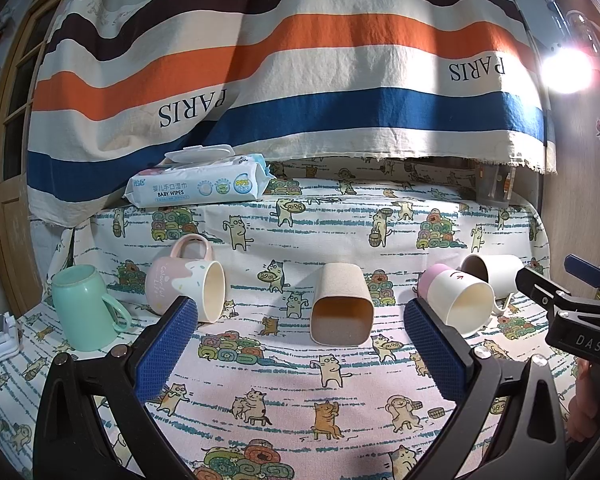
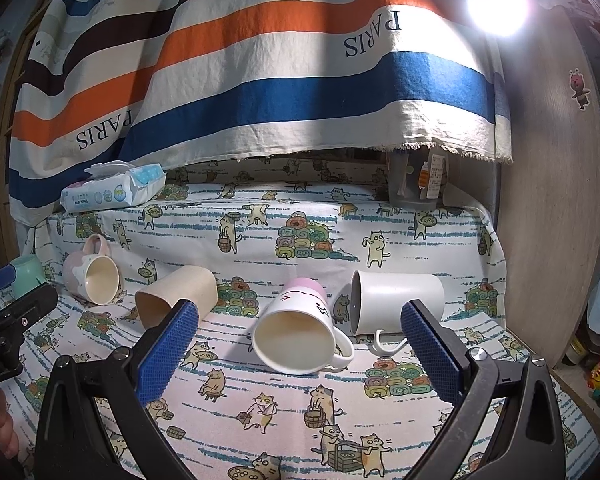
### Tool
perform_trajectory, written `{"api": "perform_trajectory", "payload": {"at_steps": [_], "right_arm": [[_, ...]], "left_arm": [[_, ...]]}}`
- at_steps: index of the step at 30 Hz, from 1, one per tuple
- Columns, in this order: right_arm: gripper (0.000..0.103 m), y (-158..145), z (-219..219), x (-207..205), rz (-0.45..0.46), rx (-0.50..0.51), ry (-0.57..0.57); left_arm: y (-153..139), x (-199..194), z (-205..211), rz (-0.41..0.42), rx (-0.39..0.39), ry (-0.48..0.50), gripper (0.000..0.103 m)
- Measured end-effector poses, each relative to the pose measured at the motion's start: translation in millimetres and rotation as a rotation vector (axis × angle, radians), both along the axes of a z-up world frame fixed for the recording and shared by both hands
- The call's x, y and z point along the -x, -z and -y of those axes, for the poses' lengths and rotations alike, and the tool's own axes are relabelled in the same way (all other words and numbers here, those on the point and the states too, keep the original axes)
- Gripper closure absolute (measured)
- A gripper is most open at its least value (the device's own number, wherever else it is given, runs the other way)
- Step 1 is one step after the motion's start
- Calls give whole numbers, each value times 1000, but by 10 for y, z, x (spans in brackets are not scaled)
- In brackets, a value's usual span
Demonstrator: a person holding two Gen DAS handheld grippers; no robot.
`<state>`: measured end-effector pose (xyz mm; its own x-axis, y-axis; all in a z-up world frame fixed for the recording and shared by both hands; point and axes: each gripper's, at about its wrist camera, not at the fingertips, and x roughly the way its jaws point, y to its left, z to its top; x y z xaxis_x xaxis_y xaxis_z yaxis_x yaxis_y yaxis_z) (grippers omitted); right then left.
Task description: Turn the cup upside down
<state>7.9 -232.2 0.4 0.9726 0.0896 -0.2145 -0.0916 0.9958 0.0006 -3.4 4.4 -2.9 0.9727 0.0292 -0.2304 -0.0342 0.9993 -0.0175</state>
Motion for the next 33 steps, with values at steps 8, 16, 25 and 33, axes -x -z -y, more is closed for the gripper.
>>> {"api": "perform_trajectory", "payload": {"at_steps": [8, 16, 25, 33], "right_arm": [[1, 3, -17, -38, -18, 4, -1], [1, 22, -19, -68, -32, 7, 4], [1, 21, -14, -129, -71, 7, 2], [1, -100, -80, -135, -103, 50, 35]], "left_arm": [[0, -1, -1, 0, 0, 0, 0], [1, 1, -7, 1, -3, -15, 0], [-52, 42, -105, -13, 18, -110, 0], [-496, -36, -144, -113, -31, -124, 0]]}}
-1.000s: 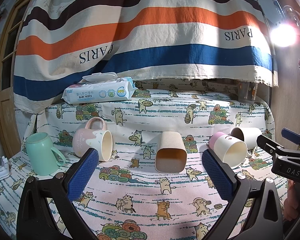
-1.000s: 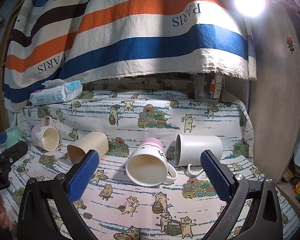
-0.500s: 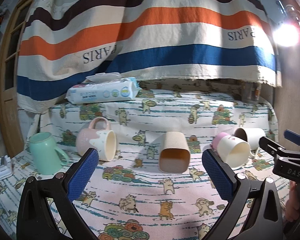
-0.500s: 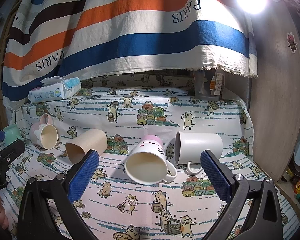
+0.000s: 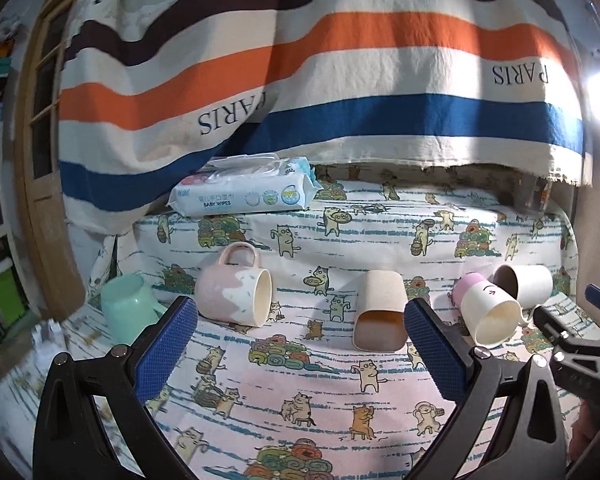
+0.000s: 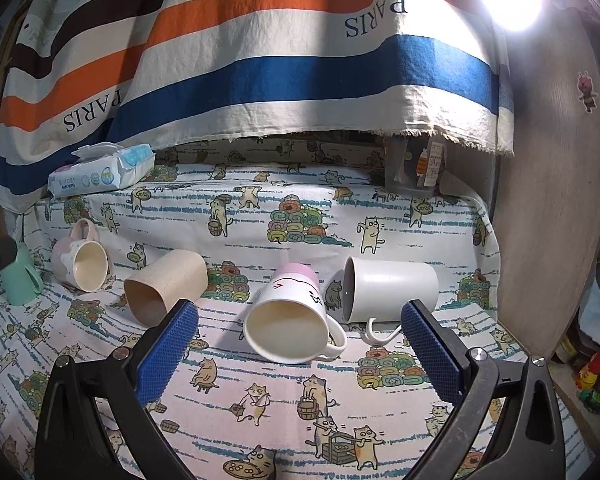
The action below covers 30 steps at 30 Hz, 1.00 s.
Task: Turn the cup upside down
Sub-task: 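Grasp the beige cup with the left tool while the right tool grasps the pink-topped cup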
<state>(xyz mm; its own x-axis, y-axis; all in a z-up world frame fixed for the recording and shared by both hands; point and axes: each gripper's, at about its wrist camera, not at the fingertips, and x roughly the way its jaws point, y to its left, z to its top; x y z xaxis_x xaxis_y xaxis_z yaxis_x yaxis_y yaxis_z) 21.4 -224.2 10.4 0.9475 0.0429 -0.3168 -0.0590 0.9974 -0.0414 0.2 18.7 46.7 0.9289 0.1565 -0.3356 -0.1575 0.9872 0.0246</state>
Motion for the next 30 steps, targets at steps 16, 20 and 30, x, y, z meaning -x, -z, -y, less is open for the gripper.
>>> {"api": "perform_trajectory", "payload": {"at_steps": [16, 20, 30], "right_arm": [[1, -579, -170, -786, -131, -6, -81], [1, -707, -119, -985, -116, -58, -117], [13, -341, 56, -1408, -190, -164, -87]], "left_arm": [[-323, -952, 41, -180, 68, 127, 0], [-244, -1282, 51, -237, 103, 167, 0], [228, -1866, 180, -465, 137, 221, 10]]}}
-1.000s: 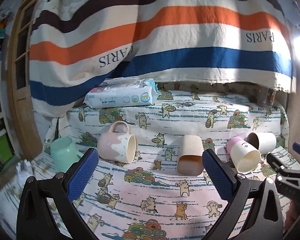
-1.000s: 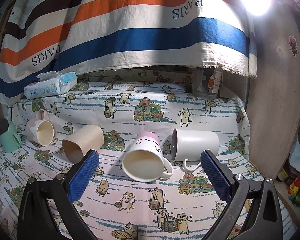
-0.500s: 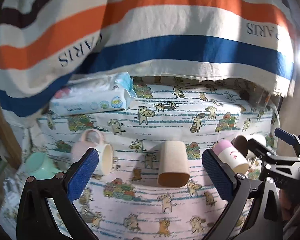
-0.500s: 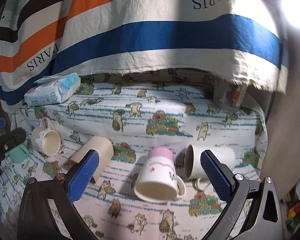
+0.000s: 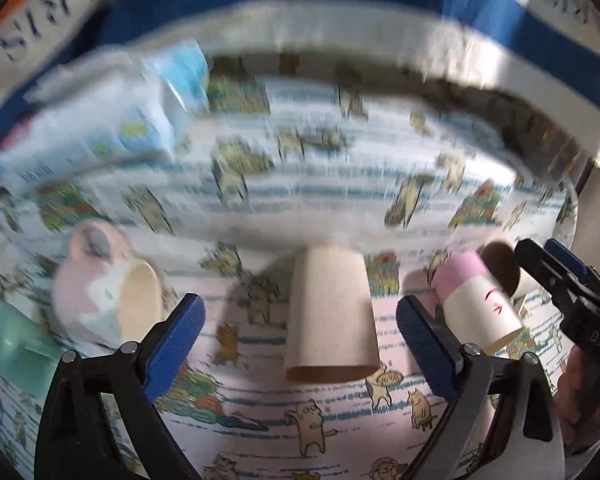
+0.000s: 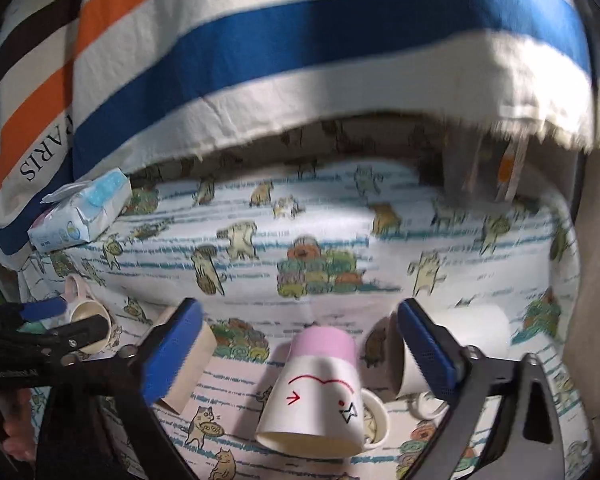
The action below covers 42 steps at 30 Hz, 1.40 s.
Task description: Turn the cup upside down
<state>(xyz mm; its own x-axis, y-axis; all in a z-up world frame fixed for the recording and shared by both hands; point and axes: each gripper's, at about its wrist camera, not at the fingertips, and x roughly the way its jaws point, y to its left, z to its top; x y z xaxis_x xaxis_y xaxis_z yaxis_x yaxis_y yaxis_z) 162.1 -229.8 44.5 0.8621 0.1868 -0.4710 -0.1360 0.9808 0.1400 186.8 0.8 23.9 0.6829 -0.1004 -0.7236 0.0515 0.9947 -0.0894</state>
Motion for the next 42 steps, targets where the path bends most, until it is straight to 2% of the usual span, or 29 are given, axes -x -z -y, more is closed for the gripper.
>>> {"api": "perform_trajectory", "payload": {"at_steps": [3, 5, 11, 13, 18, 22, 24, 29, 32, 37, 39, 40, 42], "right_arm": [[29, 136, 27, -91, -73, -53, -43], [42, 198, 0, -90, -80, -33, -41], [62, 314, -46, -118, -65, 7, -5], [62, 317, -22, -126, -66, 22, 9], [62, 302, 29, -129, -57, 39, 48], [62, 292, 37, -129, -81, 9, 21], [62, 285, 45, -130, -85, 5, 24], [60, 271, 114, -146, -109, -44, 20], [59, 265, 122, -152, -110, -50, 18], [59, 217, 97, -135, -146, -56, -31], [54, 184, 92, -59, -166, -80, -85], [49, 175, 78, 1, -179, -82, -112], [46, 172, 59, 134, -208, -64, -149]], "left_arm": [[154, -135, 81, -72, 9, 31, 12], [232, -229, 151, -110, -1, 38, 12], [393, -419, 366, -147, -96, 43, 13], [466, -459, 416, -160, -112, 39, 14], [653, -529, 503, -216, -114, 32, 35], [629, -453, 494, -199, -84, 32, 36], [541, -343, 485, -187, -95, 45, 36], [268, 99, 485, -123, -138, 120, 36], [170, 371, 480, -98, -122, 144, 36], [185, 825, 526, -89, -36, 203, 36], [278, 921, 591, -90, -23, 248, 36], [380, 930, 541, -94, -21, 263, 36], [463, 1016, 613, -104, -15, 298, 36]]}}
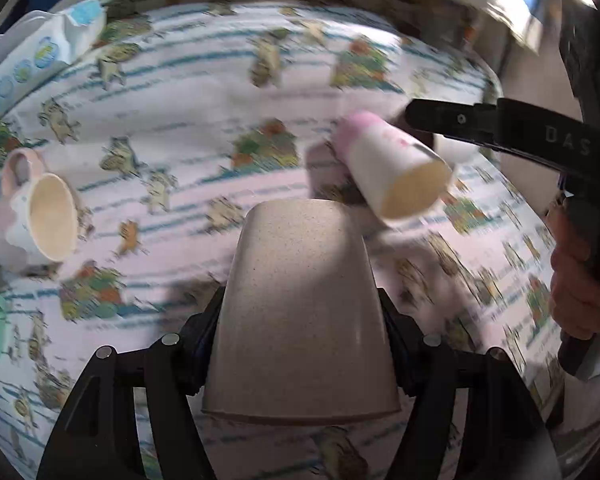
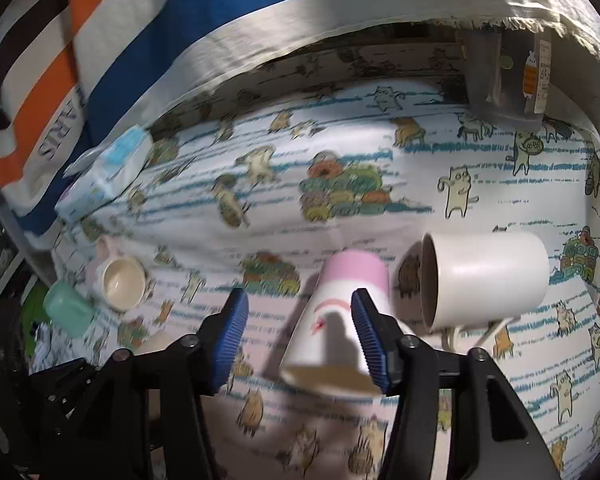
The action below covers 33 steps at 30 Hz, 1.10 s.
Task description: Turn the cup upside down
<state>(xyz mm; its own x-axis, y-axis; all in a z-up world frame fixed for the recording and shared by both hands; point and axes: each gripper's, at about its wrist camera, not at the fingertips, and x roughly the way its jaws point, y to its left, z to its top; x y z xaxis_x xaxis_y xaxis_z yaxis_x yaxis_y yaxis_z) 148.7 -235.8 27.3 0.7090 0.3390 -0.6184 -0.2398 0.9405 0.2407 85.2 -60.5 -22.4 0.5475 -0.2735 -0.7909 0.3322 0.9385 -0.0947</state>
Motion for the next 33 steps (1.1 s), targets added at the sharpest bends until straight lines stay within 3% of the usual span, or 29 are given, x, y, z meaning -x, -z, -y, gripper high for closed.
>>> {"api": "perform_trajectory", "payload": {"at_steps": [6, 11, 13, 14, 16, 26, 33], "right_arm": [[39, 71, -25, 277, -57, 2, -72], [39, 159, -72, 268, -101, 3, -105], [39, 160, -117, 251, -106, -18, -140], [39, 154, -147, 239, -104, -24, -159], [39, 144, -240, 208, -109, -22, -198], [39, 303, -899, -132, -187, 72, -380], [39, 541, -1051, -266, -256, 141, -405]], "left_arm": [[156, 230, 184, 28, -39, 54, 36], [239, 266, 175, 27, -13, 75, 35], [251, 294, 160, 30, -20, 67, 29], [246, 319, 142, 39, -24, 61, 21], [210, 379, 100, 61, -19, 59, 19], [248, 494, -98, 25, 23, 41, 17], [283, 488, -238, 21, 16, 17, 17]]}}
